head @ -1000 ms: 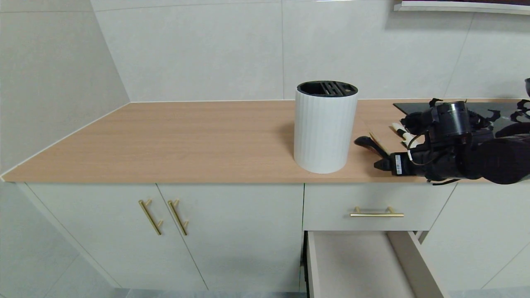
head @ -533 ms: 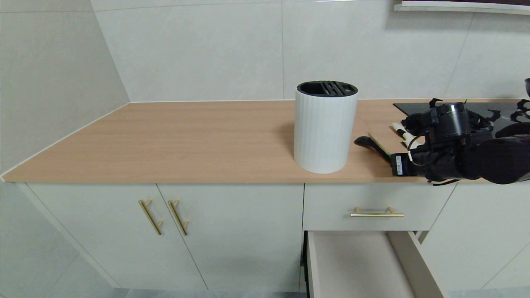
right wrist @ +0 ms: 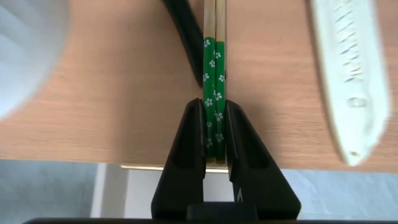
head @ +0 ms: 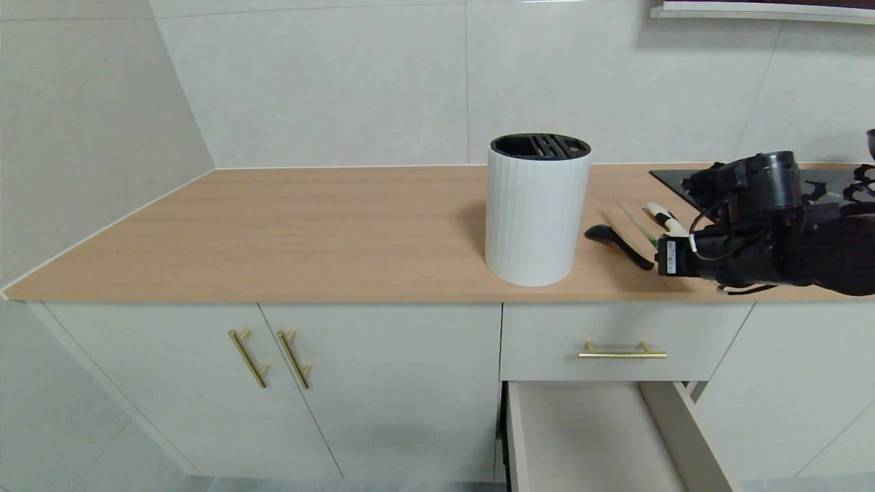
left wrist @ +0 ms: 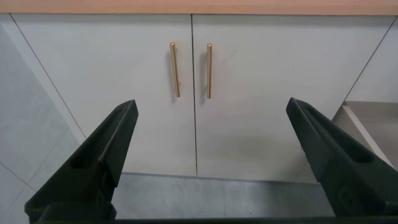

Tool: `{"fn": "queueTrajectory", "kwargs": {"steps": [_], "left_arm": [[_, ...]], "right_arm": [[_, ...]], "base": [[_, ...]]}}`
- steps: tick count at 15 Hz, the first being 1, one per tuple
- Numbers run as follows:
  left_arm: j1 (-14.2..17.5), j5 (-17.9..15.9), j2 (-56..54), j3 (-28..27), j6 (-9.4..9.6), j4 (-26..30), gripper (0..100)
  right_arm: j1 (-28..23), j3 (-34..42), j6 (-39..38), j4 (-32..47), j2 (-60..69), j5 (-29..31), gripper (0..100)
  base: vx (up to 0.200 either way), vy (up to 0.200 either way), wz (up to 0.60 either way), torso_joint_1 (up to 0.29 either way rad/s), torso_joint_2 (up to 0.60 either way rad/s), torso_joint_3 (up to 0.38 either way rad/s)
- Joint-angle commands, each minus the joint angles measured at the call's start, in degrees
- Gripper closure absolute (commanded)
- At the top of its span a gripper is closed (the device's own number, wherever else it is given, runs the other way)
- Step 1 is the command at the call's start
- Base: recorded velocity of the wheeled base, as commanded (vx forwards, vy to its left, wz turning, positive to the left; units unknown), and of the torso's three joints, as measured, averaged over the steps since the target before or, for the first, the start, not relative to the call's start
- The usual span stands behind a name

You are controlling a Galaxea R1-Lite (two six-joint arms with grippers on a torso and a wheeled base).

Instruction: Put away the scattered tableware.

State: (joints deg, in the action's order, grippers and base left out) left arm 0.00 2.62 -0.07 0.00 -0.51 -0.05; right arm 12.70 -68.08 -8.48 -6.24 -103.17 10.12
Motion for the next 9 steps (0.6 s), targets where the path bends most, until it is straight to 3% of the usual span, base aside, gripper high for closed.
{"fn": "queueTrajectory", "kwargs": {"steps": [1,5,7,8,9], "left_arm": [[0.00,0.02,0.07,0.00,-0.02,0.05,0],[0.00,0.02,0.07,0.00,-0.02,-0.04,0],[0.00,0.02,0.07,0.00,-0.02,-0.04,0],[0.00,0.02,0.07,0.00,-0.02,0.05,0],[0.00,0.02,0.07,0.00,-0.02,-0.04,0]], "right_arm": [[0.48,0.32,-2.59,0.18,6.23,-0.27,100],[4.88,3.92,-4.17,6.33,19.58,-0.36,100],[7.86,4.54,-4.17,20.48,27.58,-1.59,100],[7.95,4.45,-4.17,22.50,28.46,-2.47,100],[7.95,4.45,-3.91,29.18,30.75,-7.31,100]], "base": [[0.000,0.000,0.00,0.000,0.00,0.000],[0.000,0.000,0.00,0.000,0.00,0.000],[0.000,0.000,0.00,0.000,0.00,0.000],[0.000,0.000,0.00,0.000,0.00,0.000],[0.000,0.000,0.00,0.000,0.00,0.000]]}}
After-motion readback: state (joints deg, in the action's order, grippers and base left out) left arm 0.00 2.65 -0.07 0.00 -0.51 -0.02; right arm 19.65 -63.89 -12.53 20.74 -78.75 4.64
